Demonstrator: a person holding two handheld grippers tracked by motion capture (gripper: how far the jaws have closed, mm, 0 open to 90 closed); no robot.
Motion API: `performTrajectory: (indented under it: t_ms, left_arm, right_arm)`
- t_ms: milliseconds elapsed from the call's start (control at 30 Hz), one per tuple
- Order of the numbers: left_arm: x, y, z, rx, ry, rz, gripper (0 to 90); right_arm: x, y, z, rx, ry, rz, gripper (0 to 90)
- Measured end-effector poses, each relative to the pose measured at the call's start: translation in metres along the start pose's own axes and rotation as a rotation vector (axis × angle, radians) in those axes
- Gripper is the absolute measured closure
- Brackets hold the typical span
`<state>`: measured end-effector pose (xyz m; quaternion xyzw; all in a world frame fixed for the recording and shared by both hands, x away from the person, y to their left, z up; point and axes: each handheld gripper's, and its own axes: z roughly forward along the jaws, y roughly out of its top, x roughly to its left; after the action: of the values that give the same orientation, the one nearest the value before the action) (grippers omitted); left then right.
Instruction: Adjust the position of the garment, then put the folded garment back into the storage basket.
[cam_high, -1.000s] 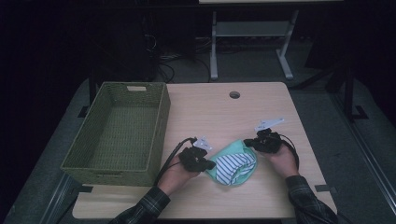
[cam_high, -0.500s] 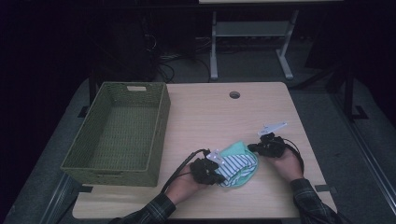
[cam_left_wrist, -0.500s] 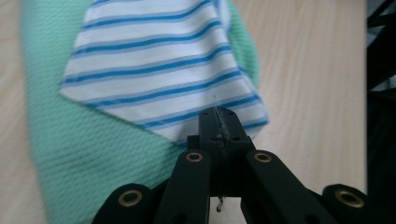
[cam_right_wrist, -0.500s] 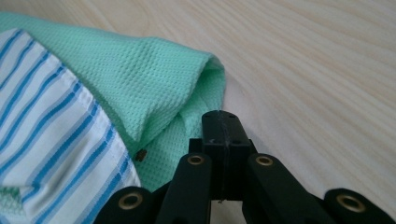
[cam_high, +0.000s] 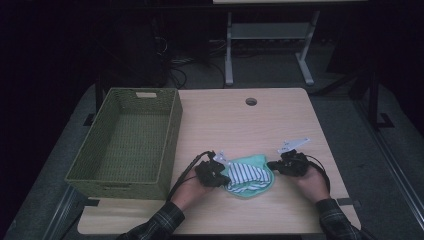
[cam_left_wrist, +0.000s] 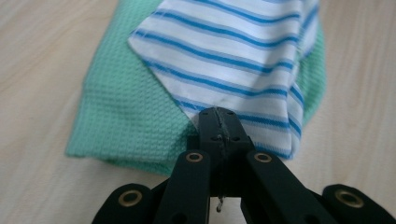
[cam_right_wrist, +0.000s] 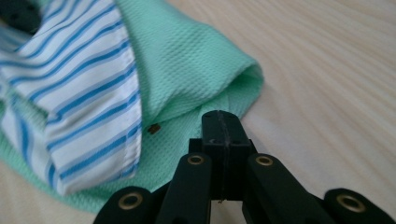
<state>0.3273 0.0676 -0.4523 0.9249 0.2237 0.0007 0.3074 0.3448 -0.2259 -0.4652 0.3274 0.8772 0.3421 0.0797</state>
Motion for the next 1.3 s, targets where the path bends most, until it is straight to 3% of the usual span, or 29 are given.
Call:
performTrajectory:
  t_ms: [167, 333, 667, 733, 867, 1100, 1300]
  left_arm:
    - [0.012, 0.004, -0.001, 0.012, 0.031, 0.004, 89.6]
    - [0.027, 0.009, 0.000, 0.005, 0.063, -0.022, 89.6]
    - [0.053, 0.021, 0.005, -0.006, 0.094, -0.044, 89.6]
    - [0.057, 0.024, 0.008, -0.030, 0.091, -0.074, 89.6]
    - [0.063, 0.029, 0.012, -0.044, 0.090, -0.083, 89.6]
    - [0.065, 0.029, 0.004, -0.048, 0.089, -0.070, 89.4]
    - [0.057, 0.026, -0.015, -0.067, 0.092, -0.071, 80.0]
  right_arm:
    - [0.009, -0.005, -0.003, 0.004, 0.021, -0.012, 90.0]
    - [0.020, -0.010, -0.007, 0.004, 0.047, -0.020, 90.0]
    - [0.047, -0.013, -0.005, 0.005, 0.117, -0.075, 90.0]
    - [0.053, -0.012, -0.004, 0.007, 0.127, -0.083, 90.0]
    - [0.059, -0.009, -0.003, 0.004, 0.133, -0.106, 90.0]
    - [0.055, -0.005, -0.015, -0.055, 0.115, -0.108, 90.0]
    - [0.043, 0.007, -0.028, -0.116, 0.074, -0.105, 90.0]
